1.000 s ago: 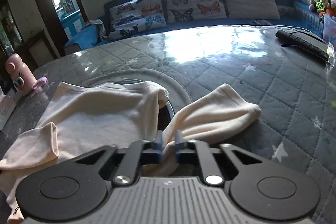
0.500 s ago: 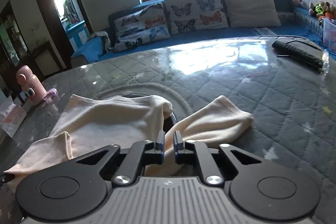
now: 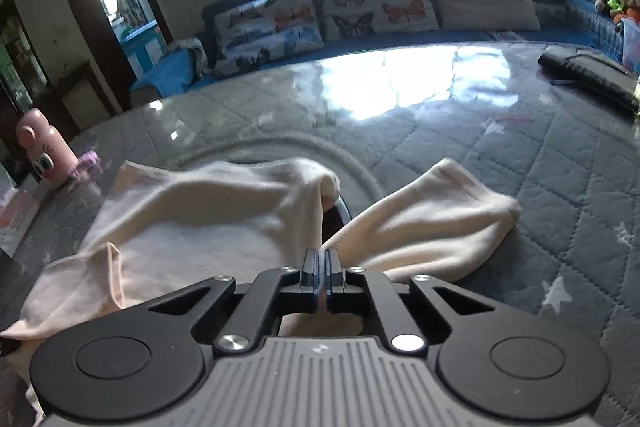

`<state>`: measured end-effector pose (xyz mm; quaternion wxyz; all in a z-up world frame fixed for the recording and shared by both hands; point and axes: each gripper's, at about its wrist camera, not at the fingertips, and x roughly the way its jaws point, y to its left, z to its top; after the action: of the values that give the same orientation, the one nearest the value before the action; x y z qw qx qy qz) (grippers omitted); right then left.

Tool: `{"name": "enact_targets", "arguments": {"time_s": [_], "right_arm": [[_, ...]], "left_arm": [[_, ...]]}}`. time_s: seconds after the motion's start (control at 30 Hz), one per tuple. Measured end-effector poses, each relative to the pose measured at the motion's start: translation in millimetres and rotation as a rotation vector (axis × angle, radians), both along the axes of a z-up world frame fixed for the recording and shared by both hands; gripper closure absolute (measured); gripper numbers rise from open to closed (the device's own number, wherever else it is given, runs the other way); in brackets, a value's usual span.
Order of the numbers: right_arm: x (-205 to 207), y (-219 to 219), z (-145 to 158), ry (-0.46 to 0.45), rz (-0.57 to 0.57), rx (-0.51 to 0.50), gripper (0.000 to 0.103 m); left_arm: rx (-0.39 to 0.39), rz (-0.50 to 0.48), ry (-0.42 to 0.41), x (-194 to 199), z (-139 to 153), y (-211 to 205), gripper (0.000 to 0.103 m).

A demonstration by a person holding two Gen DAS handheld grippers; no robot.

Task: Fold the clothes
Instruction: 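Pull the shirt apart between both grippers, lay it flat, open both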

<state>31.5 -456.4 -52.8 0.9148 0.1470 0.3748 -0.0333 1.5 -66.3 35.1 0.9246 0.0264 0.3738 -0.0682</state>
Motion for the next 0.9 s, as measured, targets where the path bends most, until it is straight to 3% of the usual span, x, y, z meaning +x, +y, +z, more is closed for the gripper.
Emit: {"name": "enact_targets", "arguments": {"time_s": [0.13, 0.17, 0.27, 0.3, 0.47, 0.63, 0.67, 0.7, 0.77, 0.83, 0.9], "right_arm": [[-28, -6, 14, -0.044, -0.01, -0.023, 0.101], [-38, -8, 17, -0.053, -0.014, -0.031, 0.101], [-68, -14, 22, -0.057, -0.035, -0.047, 0.101], [-77, -16, 22, -0.053, -0.044, -0.048, 0.101], [-119, -30, 9, 0.012, -0.105, -0.009, 0.1], [-143, -36, 2, 0.039, -0.14, -0.06, 0.091], [-143, -36, 5, 0.026, -0.141, -0.075, 0.084], [-141, -36, 8, 0.013, -0.14, -0.092, 0.068], [-135, -32, 12, -0.011, -0.127, -0.138, 0.051], [-124, -27, 12, -0.022, -0.102, -0.19, 0.05], [-110, -21, 5, -0.007, -0.072, -0.232, 0.042]], "left_arm": [[0.003, -0.006, -0.012, -2, 4, -2, 0.095], [0.002, -0.01, -0.015, -3, 5, -3, 0.089], [0.003, -0.019, -0.03, -8, 8, -6, 0.055], [0.003, -0.025, -0.038, -11, 10, -8, 0.05], [0.008, -0.063, -0.069, -20, 18, -16, 0.036], [0.017, -0.121, -0.089, -21, 23, -36, 0.031], [0.019, -0.135, -0.092, -21, 24, -42, 0.031], [0.02, -0.153, -0.093, -20, 24, -49, 0.03], [0.023, -0.197, -0.095, -20, 24, -65, 0.026], [0.031, -0.245, -0.097, -20, 22, -83, 0.022], [0.044, -0.287, -0.093, -19, 18, -102, 0.02]]}}
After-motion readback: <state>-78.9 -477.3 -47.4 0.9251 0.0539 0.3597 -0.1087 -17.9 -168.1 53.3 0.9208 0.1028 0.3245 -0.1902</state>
